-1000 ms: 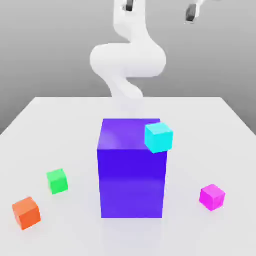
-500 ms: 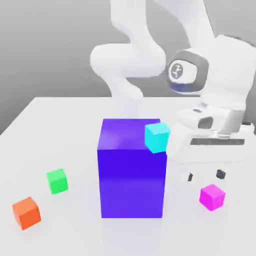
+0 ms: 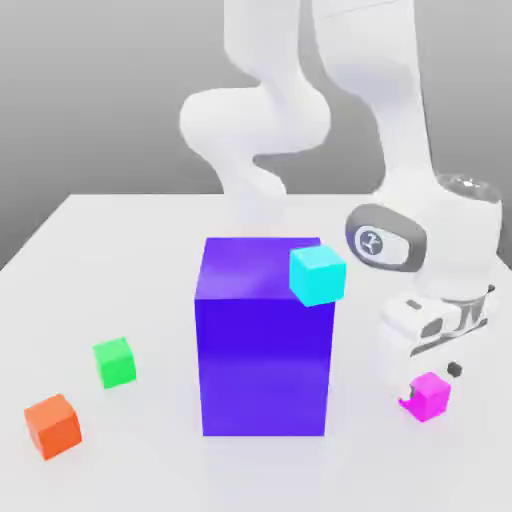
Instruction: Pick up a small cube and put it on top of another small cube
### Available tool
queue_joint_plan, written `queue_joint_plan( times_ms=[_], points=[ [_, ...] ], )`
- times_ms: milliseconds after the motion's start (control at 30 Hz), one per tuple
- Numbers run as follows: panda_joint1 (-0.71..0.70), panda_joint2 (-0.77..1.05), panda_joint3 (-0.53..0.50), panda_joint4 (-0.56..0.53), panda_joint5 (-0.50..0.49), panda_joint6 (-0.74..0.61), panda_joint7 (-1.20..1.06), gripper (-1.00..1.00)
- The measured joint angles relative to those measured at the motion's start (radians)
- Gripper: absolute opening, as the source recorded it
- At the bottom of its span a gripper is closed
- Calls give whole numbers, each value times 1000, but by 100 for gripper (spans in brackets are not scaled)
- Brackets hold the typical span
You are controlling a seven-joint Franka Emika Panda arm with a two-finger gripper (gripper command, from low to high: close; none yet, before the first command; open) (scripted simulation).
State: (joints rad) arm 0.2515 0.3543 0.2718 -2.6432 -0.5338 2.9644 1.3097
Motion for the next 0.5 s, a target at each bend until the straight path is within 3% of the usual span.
queue_joint_plan(
  times_ms=[33,267,500],
  points=[
    [12,12,-16,3,-19,7,14,-100],
    [7,9,-11,3,-18,7,14,-100],
    [-143,-132,184,-37,186,-86,-142,-100]
  ],
)
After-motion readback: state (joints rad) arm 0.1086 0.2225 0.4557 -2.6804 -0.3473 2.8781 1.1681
